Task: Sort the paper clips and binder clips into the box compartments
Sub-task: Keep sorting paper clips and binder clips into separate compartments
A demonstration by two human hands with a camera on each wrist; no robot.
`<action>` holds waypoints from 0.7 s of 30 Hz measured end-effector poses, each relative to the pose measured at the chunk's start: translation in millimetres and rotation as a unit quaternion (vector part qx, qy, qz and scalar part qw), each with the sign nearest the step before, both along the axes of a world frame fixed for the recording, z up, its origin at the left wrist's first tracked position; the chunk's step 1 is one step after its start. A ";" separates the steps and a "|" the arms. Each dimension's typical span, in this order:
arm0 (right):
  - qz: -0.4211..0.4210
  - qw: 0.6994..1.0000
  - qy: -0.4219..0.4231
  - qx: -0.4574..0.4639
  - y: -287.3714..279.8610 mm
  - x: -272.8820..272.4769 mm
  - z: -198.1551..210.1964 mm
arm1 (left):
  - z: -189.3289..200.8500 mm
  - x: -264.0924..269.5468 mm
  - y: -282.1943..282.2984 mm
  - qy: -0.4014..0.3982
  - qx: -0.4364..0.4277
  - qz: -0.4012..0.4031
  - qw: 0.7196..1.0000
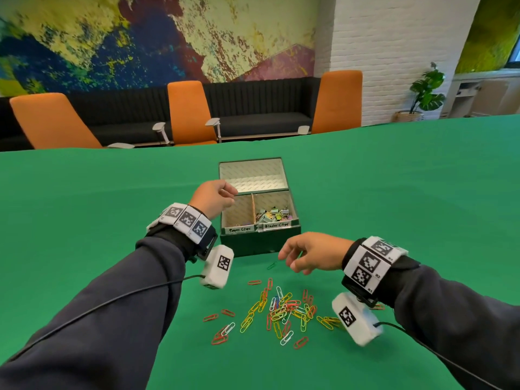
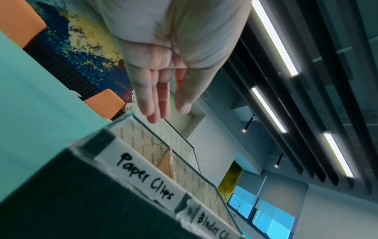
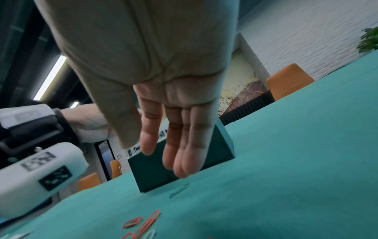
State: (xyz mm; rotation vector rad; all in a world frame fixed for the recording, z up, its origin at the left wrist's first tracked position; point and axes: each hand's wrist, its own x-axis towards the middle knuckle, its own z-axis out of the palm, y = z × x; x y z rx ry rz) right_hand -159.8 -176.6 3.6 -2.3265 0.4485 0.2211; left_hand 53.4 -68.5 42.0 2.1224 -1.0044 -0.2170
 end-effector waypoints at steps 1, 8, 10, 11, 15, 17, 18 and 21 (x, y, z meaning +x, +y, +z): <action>0.003 1.000 0.002 -0.017 1.4 3.6 -0.6 | -1.4 -0.1 4.9 -0.005 -0.013 -0.004 1.000; 0.120 0.963 0.095 -0.221 27.2 36.4 -13.7 | -20.8 -12.9 60.4 0.012 0.034 -0.082 0.996; 0.146 0.960 0.097 -0.220 37.5 39.9 -18.0 | -33.8 -18.2 79.0 0.002 0.148 -0.138 0.979; 0.154 0.964 0.087 -0.197 42.7 40.7 -18.4 | -40.8 -21.7 87.7 -0.018 0.218 -0.160 0.963; 0.183 0.970 0.064 -0.147 62.9 45.9 -18.1 | -64.1 -41.1 113.8 -0.099 0.399 -0.201 0.889; 0.197 0.960 0.079 -0.185 70.1 49.9 -22.9 | -68.8 -52.2 117.5 -0.103 0.414 -0.207 0.880; 0.197 0.957 0.085 -0.194 72.3 51.1 -25.5 | -69.9 -56.5 117.5 -0.102 0.417 -0.210 0.879; 0.172 0.965 0.103 -0.167 70.9 47.8 -30.3 | -70.9 -67.1 110.9 -0.096 0.414 -0.219 0.878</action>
